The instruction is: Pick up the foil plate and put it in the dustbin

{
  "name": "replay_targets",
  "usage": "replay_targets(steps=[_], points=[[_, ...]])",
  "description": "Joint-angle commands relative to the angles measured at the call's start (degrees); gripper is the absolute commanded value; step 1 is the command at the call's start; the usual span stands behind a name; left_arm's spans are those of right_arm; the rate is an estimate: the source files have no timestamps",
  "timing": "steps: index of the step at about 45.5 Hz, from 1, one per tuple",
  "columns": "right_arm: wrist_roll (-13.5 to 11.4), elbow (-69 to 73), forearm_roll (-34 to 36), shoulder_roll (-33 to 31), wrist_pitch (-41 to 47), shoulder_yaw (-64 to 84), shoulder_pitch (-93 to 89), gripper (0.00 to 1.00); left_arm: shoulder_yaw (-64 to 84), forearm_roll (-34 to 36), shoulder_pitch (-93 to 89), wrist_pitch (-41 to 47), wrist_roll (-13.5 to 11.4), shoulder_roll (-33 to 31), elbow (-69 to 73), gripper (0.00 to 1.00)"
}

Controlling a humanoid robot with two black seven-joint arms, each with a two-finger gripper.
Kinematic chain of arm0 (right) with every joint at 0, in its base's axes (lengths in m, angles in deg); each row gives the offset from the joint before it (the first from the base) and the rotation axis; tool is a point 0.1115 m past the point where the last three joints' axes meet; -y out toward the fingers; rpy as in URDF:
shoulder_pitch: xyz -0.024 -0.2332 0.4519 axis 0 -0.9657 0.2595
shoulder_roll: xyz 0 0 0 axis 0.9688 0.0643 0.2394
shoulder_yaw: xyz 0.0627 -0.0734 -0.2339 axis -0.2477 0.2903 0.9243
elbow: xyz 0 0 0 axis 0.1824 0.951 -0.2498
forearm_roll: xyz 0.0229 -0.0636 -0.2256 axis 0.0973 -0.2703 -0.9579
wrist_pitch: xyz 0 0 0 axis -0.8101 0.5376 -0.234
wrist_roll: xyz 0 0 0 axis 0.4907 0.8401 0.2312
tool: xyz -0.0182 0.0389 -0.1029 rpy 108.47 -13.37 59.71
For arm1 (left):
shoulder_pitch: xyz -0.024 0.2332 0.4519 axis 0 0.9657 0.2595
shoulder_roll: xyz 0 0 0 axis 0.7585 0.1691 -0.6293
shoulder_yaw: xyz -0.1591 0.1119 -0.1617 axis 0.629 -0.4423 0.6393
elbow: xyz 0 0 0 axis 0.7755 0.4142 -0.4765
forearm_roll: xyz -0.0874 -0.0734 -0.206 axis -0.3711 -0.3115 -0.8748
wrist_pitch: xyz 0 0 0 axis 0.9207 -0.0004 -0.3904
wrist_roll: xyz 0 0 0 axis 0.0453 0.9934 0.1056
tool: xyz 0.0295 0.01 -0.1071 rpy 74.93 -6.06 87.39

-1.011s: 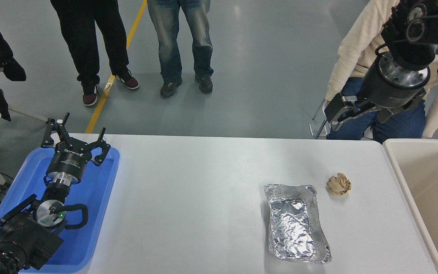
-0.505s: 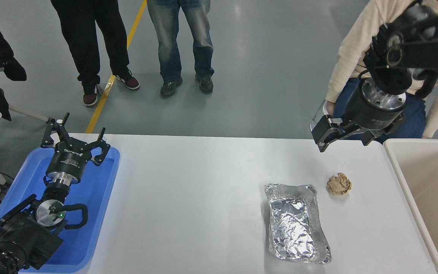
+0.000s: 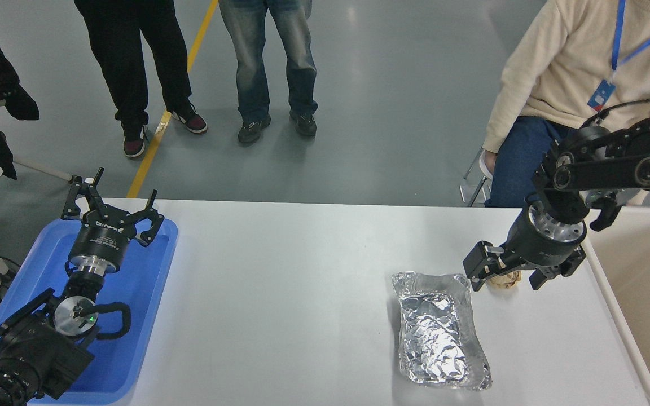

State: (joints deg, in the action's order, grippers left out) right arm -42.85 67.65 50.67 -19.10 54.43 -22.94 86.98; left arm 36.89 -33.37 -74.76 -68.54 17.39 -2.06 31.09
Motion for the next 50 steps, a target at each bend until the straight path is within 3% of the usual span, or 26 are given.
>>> replay_targets(steps=[1,22,44,48,50], points=[[0.1,0.0,-0.7,0.0,-10.1,-0.2,-7.0,0.99,0.0,-0.1,0.0,0.0,0.0,0.0,0.1,1.0],[0.1,-1.5,-1.0,2.9,-23.8,-2.9,-18.3,0.99,0.0,-0.1,0.0,0.0,0.0,0.0,0.1,1.0],[0.1,-6.8,-3.0,7.8,-24.2,-5.1,-23.5,0.98,0.0,-0.1,0.0,0.0,0.0,0.0,0.1,1.0],[0.1,-6.9,-3.1,7.9,-24.2,-5.0,-23.6,0.96,0.0,0.0,0.0,0.0,0.0,0.0,0.1,1.0],[0.1,-6.8,-4.3,7.9,-24.2,-5.1,-23.6,0.86,0.0,-0.1,0.0,0.0,0.0,0.0,0.1,1.0]])
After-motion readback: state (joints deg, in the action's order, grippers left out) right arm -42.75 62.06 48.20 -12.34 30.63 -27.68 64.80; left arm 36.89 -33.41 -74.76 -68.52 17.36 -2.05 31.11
